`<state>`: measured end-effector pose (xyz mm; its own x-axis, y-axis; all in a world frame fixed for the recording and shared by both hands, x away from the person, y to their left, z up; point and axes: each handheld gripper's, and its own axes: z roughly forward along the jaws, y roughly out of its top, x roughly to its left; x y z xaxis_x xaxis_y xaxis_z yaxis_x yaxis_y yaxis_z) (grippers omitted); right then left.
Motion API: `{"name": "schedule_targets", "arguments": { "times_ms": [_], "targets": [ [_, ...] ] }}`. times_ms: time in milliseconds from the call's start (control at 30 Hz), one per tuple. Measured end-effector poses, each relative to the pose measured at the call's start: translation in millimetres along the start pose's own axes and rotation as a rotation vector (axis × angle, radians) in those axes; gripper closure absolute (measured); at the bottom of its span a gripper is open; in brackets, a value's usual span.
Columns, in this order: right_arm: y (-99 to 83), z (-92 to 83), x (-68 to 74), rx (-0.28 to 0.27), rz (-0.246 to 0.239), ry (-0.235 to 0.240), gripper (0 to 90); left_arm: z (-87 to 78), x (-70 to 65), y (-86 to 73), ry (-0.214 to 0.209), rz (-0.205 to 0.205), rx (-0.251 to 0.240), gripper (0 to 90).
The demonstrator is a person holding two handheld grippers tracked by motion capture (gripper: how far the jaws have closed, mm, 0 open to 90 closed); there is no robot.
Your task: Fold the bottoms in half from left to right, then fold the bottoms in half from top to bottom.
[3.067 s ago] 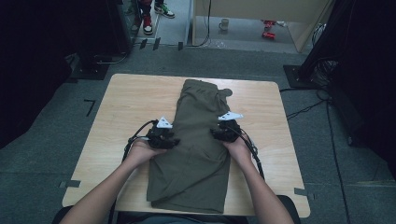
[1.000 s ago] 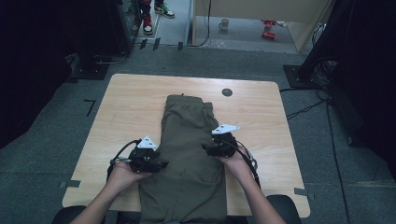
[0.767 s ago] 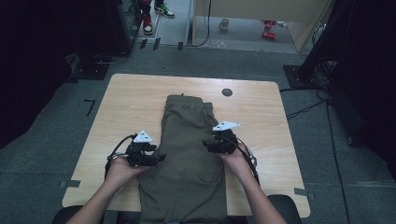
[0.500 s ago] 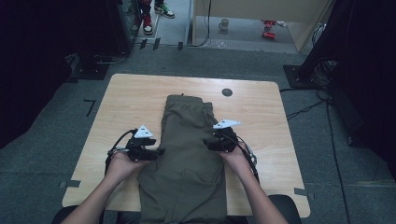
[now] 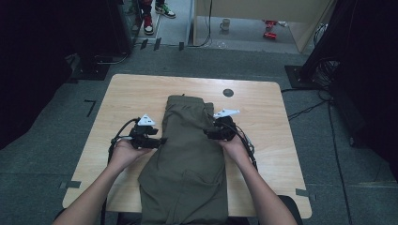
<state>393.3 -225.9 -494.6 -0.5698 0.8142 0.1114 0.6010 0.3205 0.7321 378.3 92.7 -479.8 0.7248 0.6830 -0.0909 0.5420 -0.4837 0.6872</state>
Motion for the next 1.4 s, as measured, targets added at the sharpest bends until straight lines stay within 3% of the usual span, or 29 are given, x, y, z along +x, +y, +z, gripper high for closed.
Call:
{"name": "schedule_targets", "arguments": {
  "times_ms": [100,200,567,733,767,867,900,933,1000,1167,1400],
  "targets": [
    [4.7,4.5,-4.0,0.006,0.011,-0.005,39.6,2.9,5.2,6.9,-0.005,-0.01,-0.012,40.5],
    [9.1,5.4,-9.0,0.002,0.015,-0.012,39.5,6.2,10.7,14.2,-0.036,-0.007,0.014,39.5],
    [27.4,9.9,-37.3,-0.013,0.059,0.01,35.7,24.8,34.4,44.3,-0.016,-0.007,-0.001,39.6],
    [28.5,13.3,-42.4,-0.06,0.079,0.014,36.0,37.1,40.9,54.5,-0.041,-0.009,0.007,39.3],
    [28.5,14.5,-43.5,-0.066,0.081,0.012,36.1,38.1,42.6,55.0,-0.039,-0.012,-0.02,39.3],
    [34.7,21.5,-46.9,-0.006,0.097,0.018,33.5,41.4,49.9,55.0,-0.037,-0.05,-0.081,41.2],
    [36.0,22.2,-47.1,-0.02,0.099,0.015,34.9,43.5,52.0,54.5,-0.036,-0.059,-0.083,41.6],
    [37.8,23.1,-47.6,-0.034,0.105,0.02,34.6,46.2,53.9,56.0,-0.037,-0.059,-0.049,41.5],
    [43.1,27.3,-48.3,-0.004,0.12,0.027,32.7,52.1,56.1,59.3,-0.03,-0.045,0.001,39.5],
    [46.8,31.5,-48.0,-0.022,0.107,0.011,31.6,56.8,58.0,59.6,-0.014,-0.056,-0.036,39.7],
    [47.5,44.2,-42.2,0.042,0.084,0.042,15.7,67.7,55.5,57.8,0.01,-0.059,-0.034,36.7]
  ]
}}
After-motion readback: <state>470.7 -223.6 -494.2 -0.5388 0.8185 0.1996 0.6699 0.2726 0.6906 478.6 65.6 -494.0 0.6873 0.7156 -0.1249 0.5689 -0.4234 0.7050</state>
